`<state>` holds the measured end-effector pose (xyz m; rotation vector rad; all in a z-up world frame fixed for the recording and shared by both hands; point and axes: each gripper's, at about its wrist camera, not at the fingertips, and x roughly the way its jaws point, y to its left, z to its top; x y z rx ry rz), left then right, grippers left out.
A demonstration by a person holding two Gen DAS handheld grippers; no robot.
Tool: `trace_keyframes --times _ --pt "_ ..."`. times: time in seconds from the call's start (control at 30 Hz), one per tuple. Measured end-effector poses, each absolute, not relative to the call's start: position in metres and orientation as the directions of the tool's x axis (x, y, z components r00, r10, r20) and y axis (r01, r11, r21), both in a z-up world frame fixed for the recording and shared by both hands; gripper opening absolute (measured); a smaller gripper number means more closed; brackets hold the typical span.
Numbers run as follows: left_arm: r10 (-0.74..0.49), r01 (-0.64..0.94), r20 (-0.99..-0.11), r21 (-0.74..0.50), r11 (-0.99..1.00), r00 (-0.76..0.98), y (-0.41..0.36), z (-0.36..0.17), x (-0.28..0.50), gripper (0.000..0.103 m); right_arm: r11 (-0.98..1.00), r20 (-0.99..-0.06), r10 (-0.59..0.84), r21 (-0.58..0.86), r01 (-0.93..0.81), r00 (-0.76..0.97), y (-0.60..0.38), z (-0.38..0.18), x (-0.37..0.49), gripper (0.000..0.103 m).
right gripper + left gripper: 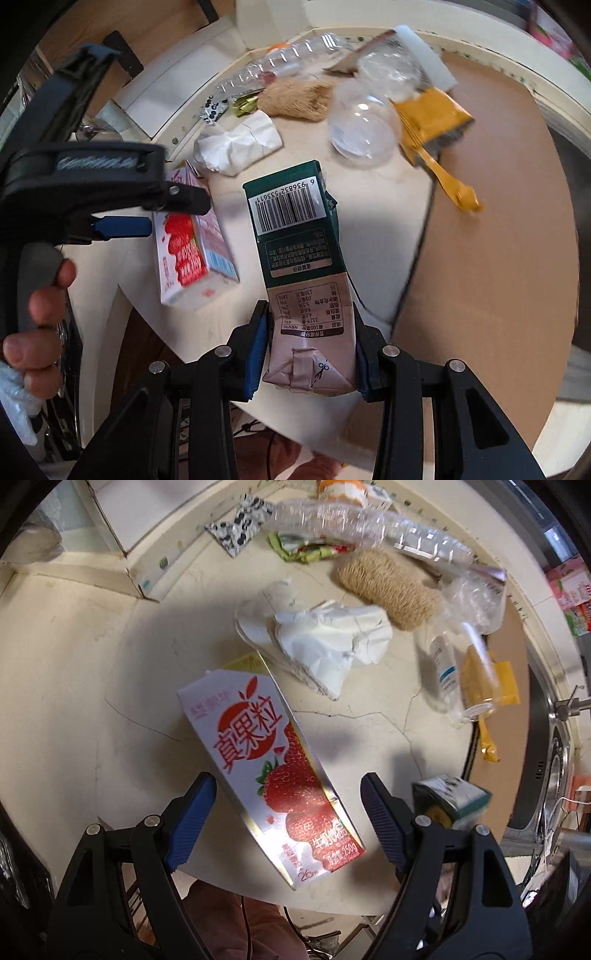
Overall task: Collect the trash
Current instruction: 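Lift both cartons off the counter and carry them down toward the trash bin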
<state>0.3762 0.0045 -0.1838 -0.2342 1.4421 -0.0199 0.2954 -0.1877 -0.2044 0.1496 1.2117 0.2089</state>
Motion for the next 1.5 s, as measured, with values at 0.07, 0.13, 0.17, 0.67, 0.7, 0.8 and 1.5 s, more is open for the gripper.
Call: trace_keyframes --times 0.07,0.13,0.17,0.67,0.7,0.8,1.5 --pt "-0.148 -0.139 -0.982 -0.164 0.977 0.119 0.003 -0.191 0.375 0.077 0.972 -0.911 0.233 0.225 -0.063 0.342 -0.191 -0.202 0.284 0.039" --pt "-0.148 -0.148 -0.983 -0.163 0.975 0.112 0.002 -0.196 0.371 0.067 0.972 -0.909 0.233 0.232 -0.045 0.346 -0.197 -0.203 0.275 0.039" --pt "-0.153 -0.156 -0.980 -0.172 0.973 0.125 0.003 -0.196 0.368 0.067 0.971 -0.909 0.233 0.236 -0.035 0.347 -0.199 -0.203 0.271 0.039" --pt "-0.176 -0.022 -0.933 -0.192 0.981 0.313 -0.003 -0.137 0.292 0.054 0.954 -0.873 0.271 0.300 0.010 0.406 -0.204 -0.156 0.205 0.039" --pt "-0.188 -0.010 -0.928 -0.201 0.979 0.321 -0.003 -0.131 0.281 0.054 0.952 -0.868 0.277 0.307 0.007 0.412 -0.203 -0.150 0.198 0.039" --pt "-0.209 0.020 -0.916 -0.215 0.976 0.342 0.001 -0.111 0.248 0.054 0.946 -0.855 0.296 0.323 -0.010 0.425 -0.199 -0.137 0.178 0.039" --pt "-0.326 0.180 -0.882 -0.280 0.943 0.341 0.000 -0.132 0.027 0.054 0.933 -0.852 0.359 0.323 -0.158 0.380 -0.191 -0.143 0.007 0.039"
